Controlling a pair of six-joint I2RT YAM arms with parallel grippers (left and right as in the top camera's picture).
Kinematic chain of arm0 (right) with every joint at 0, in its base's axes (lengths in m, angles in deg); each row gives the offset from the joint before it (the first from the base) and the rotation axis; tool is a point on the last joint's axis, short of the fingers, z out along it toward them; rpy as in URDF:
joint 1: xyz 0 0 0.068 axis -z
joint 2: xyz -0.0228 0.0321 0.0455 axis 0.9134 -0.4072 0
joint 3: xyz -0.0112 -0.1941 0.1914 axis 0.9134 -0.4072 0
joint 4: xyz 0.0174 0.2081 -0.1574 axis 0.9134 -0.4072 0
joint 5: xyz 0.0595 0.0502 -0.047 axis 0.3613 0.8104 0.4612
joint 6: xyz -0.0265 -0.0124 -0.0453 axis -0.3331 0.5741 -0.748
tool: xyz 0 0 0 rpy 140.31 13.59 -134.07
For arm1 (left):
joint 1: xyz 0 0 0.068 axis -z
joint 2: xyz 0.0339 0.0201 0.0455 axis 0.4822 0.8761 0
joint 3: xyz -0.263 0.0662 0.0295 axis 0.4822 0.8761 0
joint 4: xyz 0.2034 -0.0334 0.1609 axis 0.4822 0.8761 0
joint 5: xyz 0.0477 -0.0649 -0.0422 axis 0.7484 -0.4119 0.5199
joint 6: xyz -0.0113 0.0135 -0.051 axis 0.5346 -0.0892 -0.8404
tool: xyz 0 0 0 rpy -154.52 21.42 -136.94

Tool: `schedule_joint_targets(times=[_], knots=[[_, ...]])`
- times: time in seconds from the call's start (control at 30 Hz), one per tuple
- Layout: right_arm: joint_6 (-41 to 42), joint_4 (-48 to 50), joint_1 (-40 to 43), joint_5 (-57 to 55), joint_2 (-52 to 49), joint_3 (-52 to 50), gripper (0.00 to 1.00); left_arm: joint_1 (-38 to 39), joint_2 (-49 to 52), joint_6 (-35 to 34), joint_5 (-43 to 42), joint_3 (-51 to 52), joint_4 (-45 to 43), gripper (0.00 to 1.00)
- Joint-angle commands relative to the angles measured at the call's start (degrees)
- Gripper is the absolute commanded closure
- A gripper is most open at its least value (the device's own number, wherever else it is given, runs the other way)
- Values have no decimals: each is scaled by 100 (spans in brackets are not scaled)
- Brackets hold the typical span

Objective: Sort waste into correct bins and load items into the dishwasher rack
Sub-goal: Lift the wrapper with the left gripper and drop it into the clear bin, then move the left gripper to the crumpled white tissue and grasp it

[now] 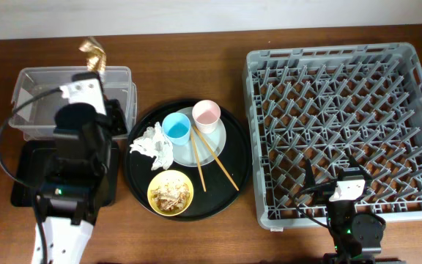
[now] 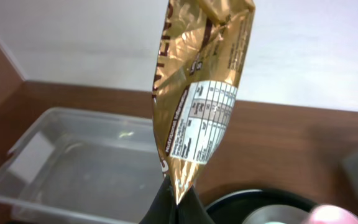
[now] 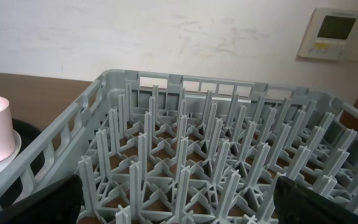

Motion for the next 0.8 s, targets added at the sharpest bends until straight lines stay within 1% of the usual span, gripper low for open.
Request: schedule_joint_targets(times=[0.0, 0.03, 0.07, 0.13, 0.17, 0.2, 0.23, 0.27, 0.3, 0.33, 0.4, 0.47, 0.5, 0.53, 0.57, 0.6, 0.63, 0.67, 0.7, 0.73, 0.77], knots=[[-42, -26, -31, 13, 35, -26, 2, -645, 949, -52, 162, 4, -343, 100], [-39, -26, -31, 13, 35, -26, 2, -938, 1526, -52, -61, 4, -588, 100], [-39, -26, -31, 13, 35, -26, 2, -1274, 2111, -63, -459, 2, -874, 99], [-39, -26, -31, 13, 35, -26, 2, -1888, 2942, -616, -1167, 0, -1392, 96], [-39, -24, -31, 13, 35, -26, 2, -2142, 3244, -721, -1626, 0, -1674, 67], [-39, -26, -31, 13, 35, -26, 2, -2337, 3414, -719, -1867, 0, -1902, 50], [-39, -26, -31, 11, 35, -26, 2, -2430, 3388, -713, -1882, -48, -1969, 26], [-39, -24, -31, 13, 35, -26, 2, -2428, 3331, -710, -1943, -125, -1904, 22], [-39, -26, -31, 13, 35, -26, 2, -2424, 3211, -713, -2179, -240, -1786, 9], [-39, -26, -31, 11, 35, -26, 2, -2411, 2964, -715, -2704, -413, -1626, 1], [-39, -24, -31, 11, 35, -26, 2, -2402, 2494, -721, -3355, -612, -1228, 1], [-39, -26, -31, 11, 35, -26, 2, -2398, 1517, -804, -4555, -654, -105, 1], [-39, -26, -31, 11, 35, -26, 2, -2398, 929, -798, -4979, -654, 826, 1], [-39, -26, -31, 13, 35, -26, 1, -2398, 706, -793, -4979, -654, 1346, 2], [-39, -26, -31, 13, 35, -26, 2, -2398, 549, -734, -4979, -654, 1851, 32], [-39, -26, -31, 13, 35, -26, 2, -2398, 474, -728, -4940, -651, 2363, 74], [-39, -26, -31, 11, 35, -26, 2, -2398, 494, -640, -4529, -634, 3049, 100], [-39, -26, -31, 11, 35, -26, 1, -2358, 525, -487, -4129, -577, 3405, 100], [-39, -26, -31, 11, 35, -26, 2, -2153, 533, -164, -3823, -407, 3637, 100], [-39, -26, -31, 11, 35, -26, 2, -1873, 533, 81, -3694, -273, 3672, 98], [-39, -26, -31, 11, 35, -26, 2, -1429, 535, 109, -3209, -151, 3648, 92]])
